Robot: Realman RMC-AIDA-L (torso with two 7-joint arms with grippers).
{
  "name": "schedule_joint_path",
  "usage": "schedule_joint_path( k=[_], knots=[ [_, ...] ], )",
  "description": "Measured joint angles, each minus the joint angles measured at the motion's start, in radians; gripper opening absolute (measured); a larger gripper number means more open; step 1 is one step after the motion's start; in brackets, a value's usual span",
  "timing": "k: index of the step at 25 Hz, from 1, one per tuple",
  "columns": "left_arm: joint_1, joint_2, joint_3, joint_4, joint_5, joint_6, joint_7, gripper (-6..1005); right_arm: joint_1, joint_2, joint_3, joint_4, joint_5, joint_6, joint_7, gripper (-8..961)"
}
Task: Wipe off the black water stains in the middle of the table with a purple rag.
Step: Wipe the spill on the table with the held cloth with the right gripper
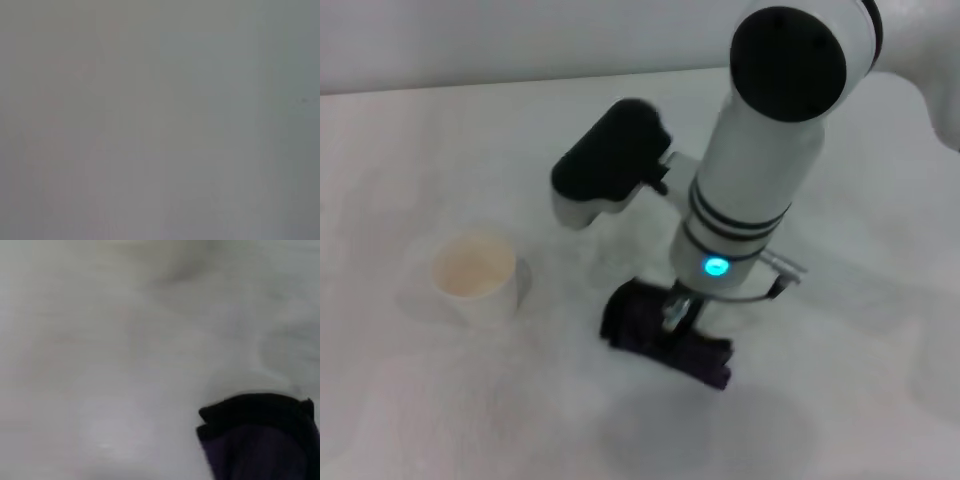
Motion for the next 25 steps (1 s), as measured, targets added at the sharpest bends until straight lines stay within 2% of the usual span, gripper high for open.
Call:
schedule_joint_path(
  k=[8, 16, 21, 25],
  knots=[
    [-0.006, 0.000, 0.002, 0.000, 0.003, 0.000, 0.000, 878, 0.066, 0.000, -0.186, 0.014, 0.234, -0.058, -0.070, 144],
    [-0.002, -0.003, 0.006, 0.000, 0.003, -0.001, 0.000, 878, 0.071, 0.000, -0.245, 0.035, 0.387, -0.101, -0.188, 150],
    [0.000, -0.004, 0.006, -0.009, 0.003, -0.008, 0.000, 878, 0.067, 0.000, -0.246, 0.036, 0.401, -0.102, -0.202, 154],
    [0.005, -0.005, 0.003, -0.011, 0.003, -0.010, 0.000, 878, 0.060, 0.000, -0.220, 0.012, 0.304, -0.096, -0.138, 157]
  ],
)
